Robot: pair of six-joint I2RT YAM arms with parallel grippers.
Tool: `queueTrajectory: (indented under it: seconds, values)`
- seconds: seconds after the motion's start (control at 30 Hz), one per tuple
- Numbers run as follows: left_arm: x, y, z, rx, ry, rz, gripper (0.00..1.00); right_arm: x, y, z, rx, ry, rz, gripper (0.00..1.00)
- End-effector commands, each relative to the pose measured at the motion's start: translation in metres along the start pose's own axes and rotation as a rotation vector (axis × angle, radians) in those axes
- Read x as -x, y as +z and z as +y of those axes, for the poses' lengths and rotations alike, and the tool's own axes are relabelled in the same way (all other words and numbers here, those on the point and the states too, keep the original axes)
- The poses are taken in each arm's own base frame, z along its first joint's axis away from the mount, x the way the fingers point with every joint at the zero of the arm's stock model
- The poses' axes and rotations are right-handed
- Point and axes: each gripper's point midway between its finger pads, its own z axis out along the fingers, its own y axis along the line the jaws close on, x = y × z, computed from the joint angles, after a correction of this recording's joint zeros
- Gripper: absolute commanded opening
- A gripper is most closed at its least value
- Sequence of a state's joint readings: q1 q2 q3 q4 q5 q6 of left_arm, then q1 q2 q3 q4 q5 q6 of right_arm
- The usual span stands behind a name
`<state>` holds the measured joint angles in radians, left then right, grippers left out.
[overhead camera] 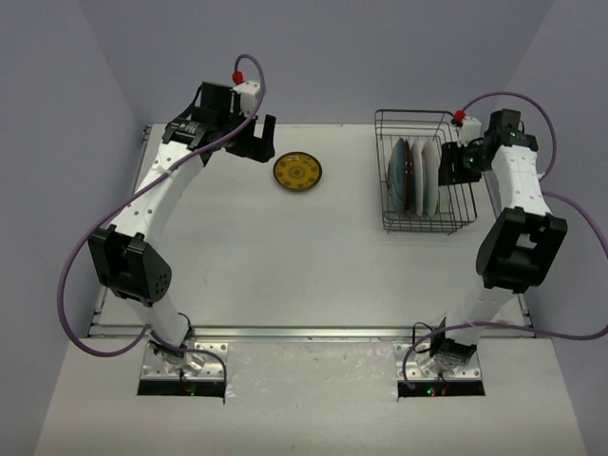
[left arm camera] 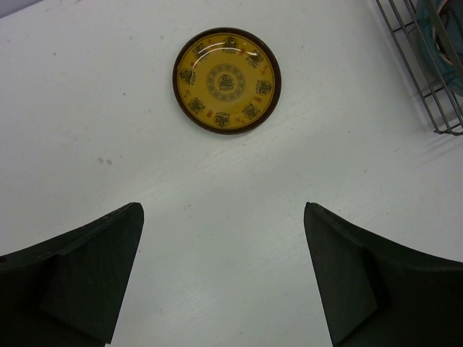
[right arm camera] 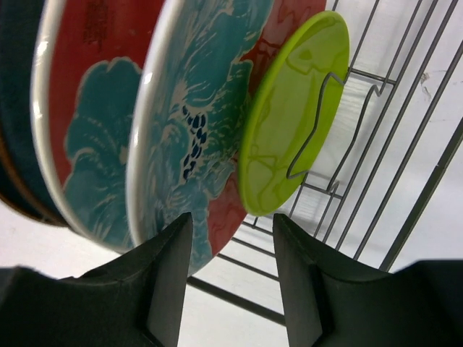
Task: Unload the plates from the dish rack
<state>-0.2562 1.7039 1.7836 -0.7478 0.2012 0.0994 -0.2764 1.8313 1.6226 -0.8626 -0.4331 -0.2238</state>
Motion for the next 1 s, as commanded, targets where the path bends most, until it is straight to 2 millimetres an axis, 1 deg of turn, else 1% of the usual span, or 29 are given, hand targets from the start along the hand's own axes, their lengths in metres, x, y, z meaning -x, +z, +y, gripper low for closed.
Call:
queueTrajectory:
  seconds: [0.0,0.1,0.2,0.23,0.3,0.37,0.4,0.43,0.5,0.53,0.6,0.7,0.73,0.77,0.8,0.83,0.87,0.9,0.93,0.97]
  values:
    - [0.011,-0.005,-0.004,0.002,0.008,-0.035,0.91,0.003,0.019,-0.007,-0.028,0.001,0.008,0.47]
    - [0.010,-0.005,-0.004,0.006,0.009,-0.033,0.91,-0.002,0.030,-0.013,-0.039,0.001,0.027,0.45]
    - [0.008,-0.004,-0.003,0.009,0.007,-0.028,0.91,-0.011,0.039,-0.017,-0.047,-0.009,0.052,0.37]
    - [0.007,-0.004,-0.003,0.008,0.007,-0.026,0.91,-0.013,0.040,-0.019,-0.050,-0.013,0.056,0.33]
    - [0.007,-0.003,-0.003,0.006,0.006,-0.026,0.91,-0.014,0.040,-0.020,-0.056,-0.028,0.057,0.20]
    - [0.007,-0.002,-0.003,0.006,0.003,-0.025,0.91,-0.014,0.038,-0.020,-0.060,-0.038,0.055,0.09]
    - [0.007,-0.001,-0.003,0.005,0.002,-0.025,0.91,-0.013,0.036,-0.019,-0.061,-0.041,0.051,0.04]
    - [0.006,-0.001,-0.004,0.003,0.000,-0.024,0.91,-0.010,0.032,-0.017,-0.058,-0.044,0.041,0.01]
    - [0.006,0.000,-0.004,0.000,-0.005,-0.024,0.91,-0.005,0.022,-0.011,-0.041,-0.059,0.023,0.00]
    - [0.006,0.000,-0.005,-0.003,-0.008,-0.023,0.91,0.002,0.014,-0.005,-0.030,-0.069,-0.001,0.00]
    - [0.005,0.000,-0.007,-0.016,-0.016,-0.022,0.92,0.008,0.000,0.004,-0.009,-0.074,-0.017,0.00]
    - [0.004,0.000,-0.010,-0.030,-0.027,-0.019,0.94,0.023,-0.022,0.014,0.009,-0.077,-0.060,0.00]
    - [0.003,0.000,-0.012,-0.039,-0.029,-0.019,0.95,0.034,-0.035,0.017,0.004,-0.087,-0.094,0.00]
    - [0.003,0.000,-0.013,-0.042,-0.035,-0.019,0.99,0.044,-0.048,0.020,0.003,-0.092,-0.120,0.00]
    - [0.004,0.000,-0.013,-0.044,-0.039,-0.020,1.00,0.044,-0.053,0.022,0.009,-0.083,-0.122,0.00]
    - [0.005,-0.002,-0.014,-0.045,-0.043,-0.023,1.00,0.049,-0.063,0.024,0.011,-0.081,-0.137,0.00]
    - [0.006,-0.003,-0.014,-0.045,-0.047,-0.026,1.00,0.056,-0.076,0.026,0.012,-0.084,-0.159,0.00]
    - [0.007,-0.003,-0.014,-0.045,-0.046,-0.030,1.00,0.060,-0.082,0.027,0.010,-0.085,-0.170,0.00]
    - [0.010,-0.006,-0.015,-0.045,-0.049,-0.038,1.00,0.070,-0.094,0.027,-0.001,-0.099,-0.199,0.00]
    - [0.012,-0.007,-0.015,-0.041,-0.053,-0.041,1.00,0.070,-0.100,0.031,0.010,-0.094,-0.199,0.00]
